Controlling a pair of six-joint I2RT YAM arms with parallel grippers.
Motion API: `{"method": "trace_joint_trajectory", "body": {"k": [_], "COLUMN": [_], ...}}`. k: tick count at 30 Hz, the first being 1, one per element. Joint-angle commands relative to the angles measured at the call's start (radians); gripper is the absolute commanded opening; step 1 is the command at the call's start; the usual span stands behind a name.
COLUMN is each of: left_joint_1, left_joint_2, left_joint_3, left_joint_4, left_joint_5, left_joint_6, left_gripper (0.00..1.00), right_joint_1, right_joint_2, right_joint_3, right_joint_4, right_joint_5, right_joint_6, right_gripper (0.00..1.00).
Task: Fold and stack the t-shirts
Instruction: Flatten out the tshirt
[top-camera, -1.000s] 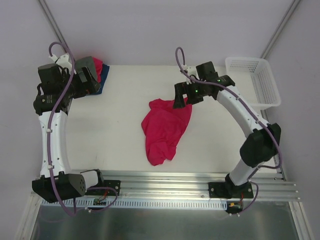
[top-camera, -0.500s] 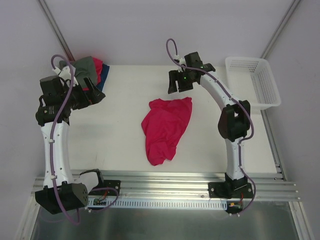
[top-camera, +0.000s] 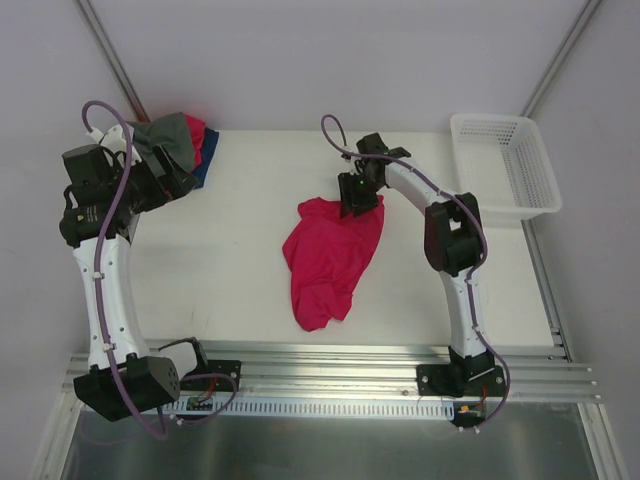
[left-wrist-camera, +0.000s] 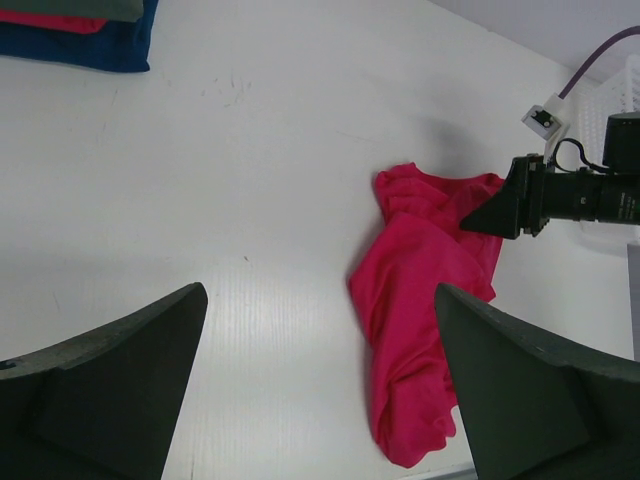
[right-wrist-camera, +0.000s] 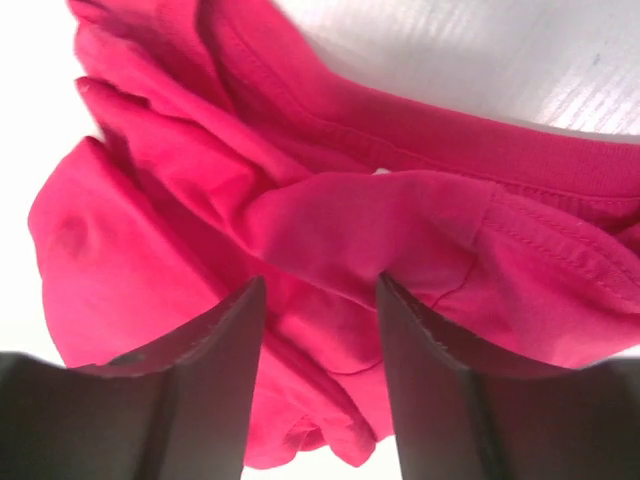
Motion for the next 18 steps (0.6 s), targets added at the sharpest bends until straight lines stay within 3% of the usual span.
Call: {"method": "trace_joint_trajectory", "body": {"k": [1, 4, 7, 13, 18], "left_joint_1": [0.021, 0.026, 0.027, 0.029, 0.026], "left_joint_2": [0.002, 0.006, 0.014, 0.051, 0.106], "left_joint_3": [0.04, 0.036, 0.034, 0.04, 0.054], "left_joint_4": [0.008, 0.008, 0.01, 0.03, 0.057], "left_joint_5": [0.029, 0.033, 0.036, 0.062, 0.096], "left_joint_6": [-0.021, -0.025, -0.031, -0.06, -0.083], "left_gripper": [0.99, 0.99, 0.99, 0.99, 0.99], "right_joint_1": [-0.006, -0.006, -0.009, -0.065, -0.159], "right_joint_2": [0.007, 0.019, 0.006, -0.094, -0.342], "right_joint_3": [0.015, 0.016, 0.015, -0.01, -0.097], "right_joint_4": [-0.003, 0.002, 0.003, -0.009, -0.058], "right_joint_5": [0.018, 0.024, 0.025, 0.039, 0.048], "right_joint_6": [0.007, -0.001, -0.01, -0.013, 0.01], "right_gripper": [0.49, 0.33, 0.02, 0.01, 0.01]}}
